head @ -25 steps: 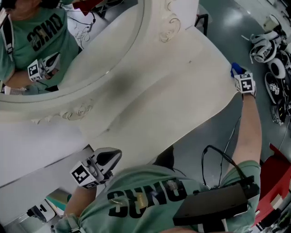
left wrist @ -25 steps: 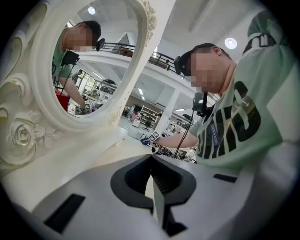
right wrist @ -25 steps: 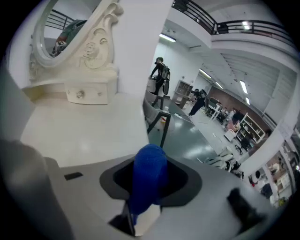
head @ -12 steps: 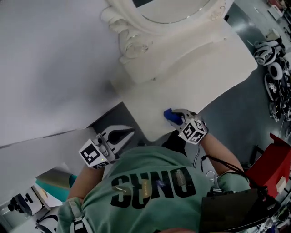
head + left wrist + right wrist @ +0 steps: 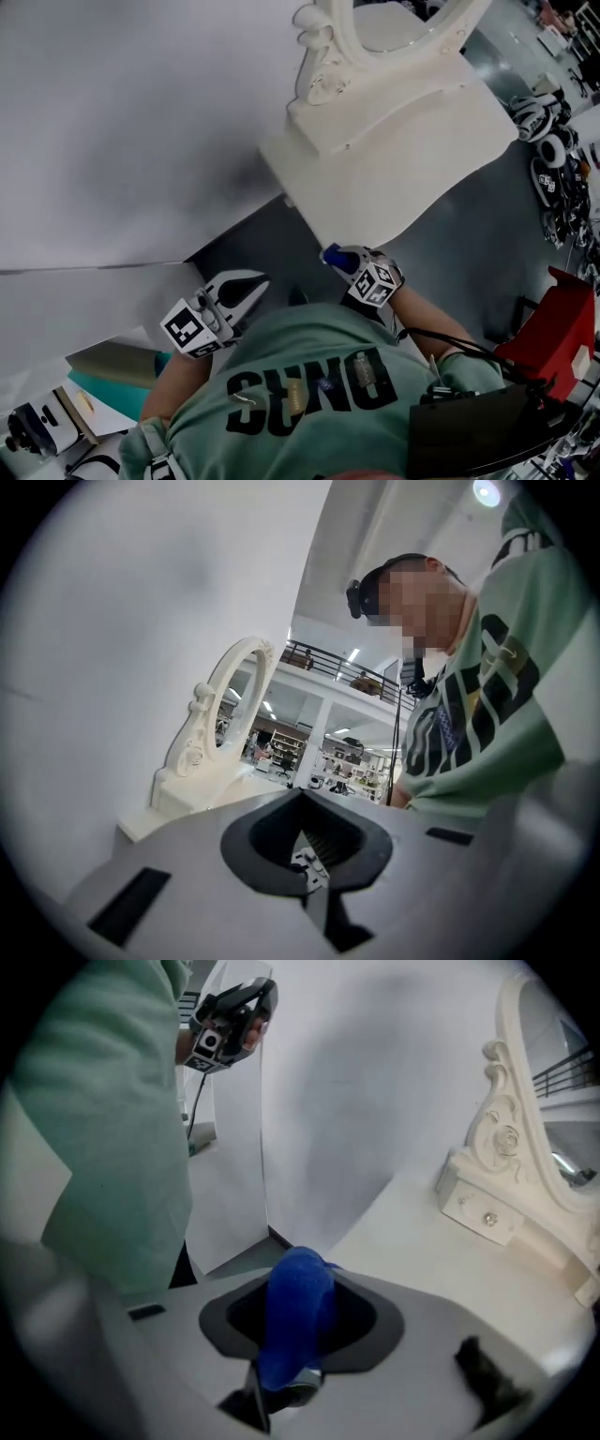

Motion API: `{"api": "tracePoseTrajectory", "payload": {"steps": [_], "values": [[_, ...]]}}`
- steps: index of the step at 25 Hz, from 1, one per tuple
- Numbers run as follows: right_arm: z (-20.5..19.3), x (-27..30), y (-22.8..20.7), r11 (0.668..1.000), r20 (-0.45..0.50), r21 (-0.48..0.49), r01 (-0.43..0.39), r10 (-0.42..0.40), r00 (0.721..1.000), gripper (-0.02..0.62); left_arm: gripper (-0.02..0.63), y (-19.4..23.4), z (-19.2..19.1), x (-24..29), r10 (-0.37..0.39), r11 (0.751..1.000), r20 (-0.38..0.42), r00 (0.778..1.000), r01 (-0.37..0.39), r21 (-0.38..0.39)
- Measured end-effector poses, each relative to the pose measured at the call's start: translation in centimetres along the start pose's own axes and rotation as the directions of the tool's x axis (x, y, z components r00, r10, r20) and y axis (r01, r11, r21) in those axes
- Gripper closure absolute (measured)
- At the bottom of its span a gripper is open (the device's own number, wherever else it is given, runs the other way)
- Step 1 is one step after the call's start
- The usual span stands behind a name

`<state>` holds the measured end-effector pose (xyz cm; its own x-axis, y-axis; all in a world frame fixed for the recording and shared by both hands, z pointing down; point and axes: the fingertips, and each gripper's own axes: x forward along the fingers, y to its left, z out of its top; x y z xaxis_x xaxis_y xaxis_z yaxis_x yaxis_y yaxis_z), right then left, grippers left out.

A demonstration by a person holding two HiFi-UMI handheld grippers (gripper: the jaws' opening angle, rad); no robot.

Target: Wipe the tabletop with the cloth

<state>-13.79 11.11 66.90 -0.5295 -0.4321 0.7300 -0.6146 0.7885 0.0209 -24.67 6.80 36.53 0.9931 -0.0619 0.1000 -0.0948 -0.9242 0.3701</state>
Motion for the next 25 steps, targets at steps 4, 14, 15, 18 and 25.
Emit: {"api": "tracePoseTrajectory", "payload": {"steps": [4,14,15,18,25], "values": [[-3.4,-1.4,-1.3,0.999,0.012,0.028,0.041,-0.042,0.999,0.466,0.597,-1.8,-1.8,2.1,-0.039,0.999,-0.019,0.999,0.040,0.012],[-24.6,-16.9,-27.0,0.942,0.078,0.179,0.284,-0.301,0.950,0.467,0.597,0.7,-3.9,26.6,-0.078,0.996,-0.110,0.991,0.081,0.024],[-27.4,-19.6,-31.9,0.924,0.072,0.203,0.323,-0.343,0.937,0.468,0.597,1.7,-3.7,30.2,-0.074,0.997,-0.125,0.989,0.074,0.001],[-37.4,-28.0,-46.8,0.851,0.032,0.281,0.443,-0.470,0.882,0.468,0.597,3.7,-4.2,40.6,-0.071,0.996,-0.171,0.983,0.062,-0.057],[-55.0,-43.2,-68.9,0.582,-0.102,0.483,0.654,-0.704,0.703,0.468,0.597,5.3,-4.8,54.4,-0.109,0.991,-0.302,0.947,0.082,-0.102]]}}
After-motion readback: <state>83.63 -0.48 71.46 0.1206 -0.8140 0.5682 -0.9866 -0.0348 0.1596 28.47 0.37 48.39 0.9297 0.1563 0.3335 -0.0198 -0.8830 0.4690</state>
